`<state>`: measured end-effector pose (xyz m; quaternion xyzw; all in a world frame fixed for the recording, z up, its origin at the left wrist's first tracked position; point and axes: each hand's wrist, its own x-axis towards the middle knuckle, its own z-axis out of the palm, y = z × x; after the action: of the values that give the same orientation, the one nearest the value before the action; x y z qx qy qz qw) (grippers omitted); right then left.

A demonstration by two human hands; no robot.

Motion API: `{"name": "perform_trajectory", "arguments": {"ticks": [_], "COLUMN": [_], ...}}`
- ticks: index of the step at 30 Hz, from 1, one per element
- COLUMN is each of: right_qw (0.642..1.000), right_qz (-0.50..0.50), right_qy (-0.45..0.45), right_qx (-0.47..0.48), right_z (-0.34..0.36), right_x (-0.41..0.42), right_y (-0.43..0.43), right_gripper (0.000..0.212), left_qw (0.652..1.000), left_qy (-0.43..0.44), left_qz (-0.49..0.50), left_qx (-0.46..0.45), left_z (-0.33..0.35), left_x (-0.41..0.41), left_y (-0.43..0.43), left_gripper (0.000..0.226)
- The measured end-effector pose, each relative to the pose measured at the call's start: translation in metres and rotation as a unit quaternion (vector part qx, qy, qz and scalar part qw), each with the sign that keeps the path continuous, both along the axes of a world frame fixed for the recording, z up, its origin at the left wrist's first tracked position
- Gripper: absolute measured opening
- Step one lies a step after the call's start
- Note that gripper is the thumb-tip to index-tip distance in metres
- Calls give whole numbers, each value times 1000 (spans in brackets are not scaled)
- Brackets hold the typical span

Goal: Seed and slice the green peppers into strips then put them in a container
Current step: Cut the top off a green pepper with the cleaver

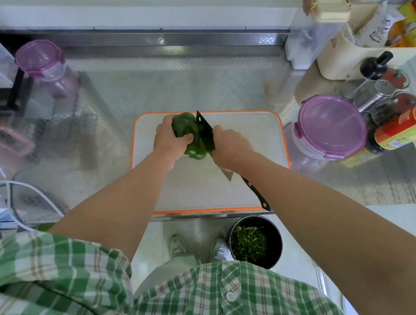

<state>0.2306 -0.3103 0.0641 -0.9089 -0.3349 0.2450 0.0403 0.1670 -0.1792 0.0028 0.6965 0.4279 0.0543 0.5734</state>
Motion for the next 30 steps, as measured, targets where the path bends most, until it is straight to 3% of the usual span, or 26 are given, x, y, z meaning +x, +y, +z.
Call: {"name": "perform_trajectory", "arguments": {"ticks": [6, 11, 17, 21, 30], "right_qw": [1000, 999, 998, 998, 991], "right_qz": [17, 31, 57, 51, 104], "right_qy": [24, 29, 4, -18, -86], "right_qx": [4, -21, 0, 15, 21], "right_z": [12, 25, 35, 38, 27], "right_x": [3, 10, 16, 14, 22], "right_y": [-5, -6, -10, -15, -24], "right_gripper": [28, 26, 10, 25, 26], "left_qw": [998, 998, 998, 999, 996], "left_qy": [-37, -41, -38, -30, -30], "left_qz": [0, -23, -9, -2, 33], "left_qx": [-59, -46, -39, -43, -74], "left_z": [-6, -4, -3, 0, 2], "left_x": [-9, -14, -14, -12, -12], "left_y": [8, 6, 5, 4, 12], "left_gripper": [60, 63, 62, 65, 37]}}
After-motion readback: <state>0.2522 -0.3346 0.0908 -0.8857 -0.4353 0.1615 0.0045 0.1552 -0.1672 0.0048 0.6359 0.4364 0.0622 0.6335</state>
